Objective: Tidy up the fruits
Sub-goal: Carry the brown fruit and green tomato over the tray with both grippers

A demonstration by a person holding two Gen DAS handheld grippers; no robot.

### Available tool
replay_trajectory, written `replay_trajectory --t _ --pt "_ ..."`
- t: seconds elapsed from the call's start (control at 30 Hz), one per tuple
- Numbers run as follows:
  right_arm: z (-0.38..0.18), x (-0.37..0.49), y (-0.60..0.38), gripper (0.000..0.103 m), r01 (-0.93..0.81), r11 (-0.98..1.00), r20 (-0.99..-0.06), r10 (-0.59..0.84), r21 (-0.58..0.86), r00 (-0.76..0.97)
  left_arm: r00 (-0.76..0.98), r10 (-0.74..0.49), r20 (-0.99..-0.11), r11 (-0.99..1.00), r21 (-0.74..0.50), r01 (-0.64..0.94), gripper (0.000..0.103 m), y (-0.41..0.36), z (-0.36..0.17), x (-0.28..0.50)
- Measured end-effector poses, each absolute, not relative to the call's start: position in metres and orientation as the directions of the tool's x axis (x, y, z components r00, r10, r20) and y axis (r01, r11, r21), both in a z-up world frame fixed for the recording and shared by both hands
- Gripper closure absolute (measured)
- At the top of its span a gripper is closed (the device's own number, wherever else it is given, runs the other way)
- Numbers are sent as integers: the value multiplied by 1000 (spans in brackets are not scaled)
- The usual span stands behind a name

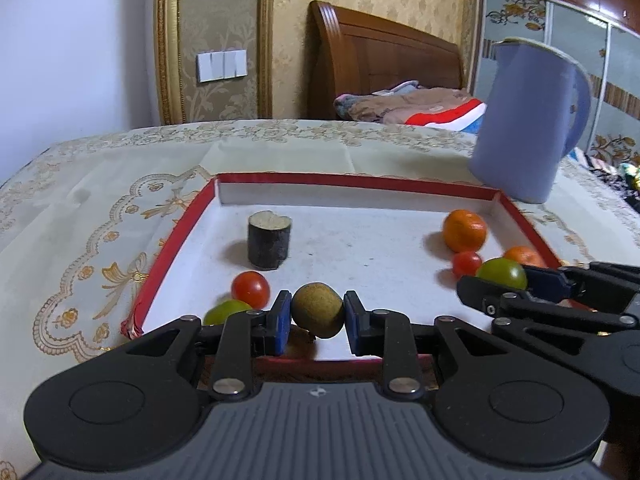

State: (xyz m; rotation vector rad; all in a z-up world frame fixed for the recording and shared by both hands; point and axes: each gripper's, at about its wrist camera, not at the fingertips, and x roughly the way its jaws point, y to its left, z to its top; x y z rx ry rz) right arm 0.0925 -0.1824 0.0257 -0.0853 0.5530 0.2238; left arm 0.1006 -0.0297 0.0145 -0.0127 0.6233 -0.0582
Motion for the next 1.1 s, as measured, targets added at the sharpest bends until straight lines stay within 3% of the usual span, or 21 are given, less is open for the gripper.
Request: replay_trajectory --t 0.4,1.1 --pt "14 113 -173 73 -235 972 -574 176 -29 800 818 -15 -575 1000 2 20 76 -29 11 120" --pt "15 126 -160 72 -223 970 -542 136 -97 829 839 21 -544 1000 5 -22 76 -23 11 134"
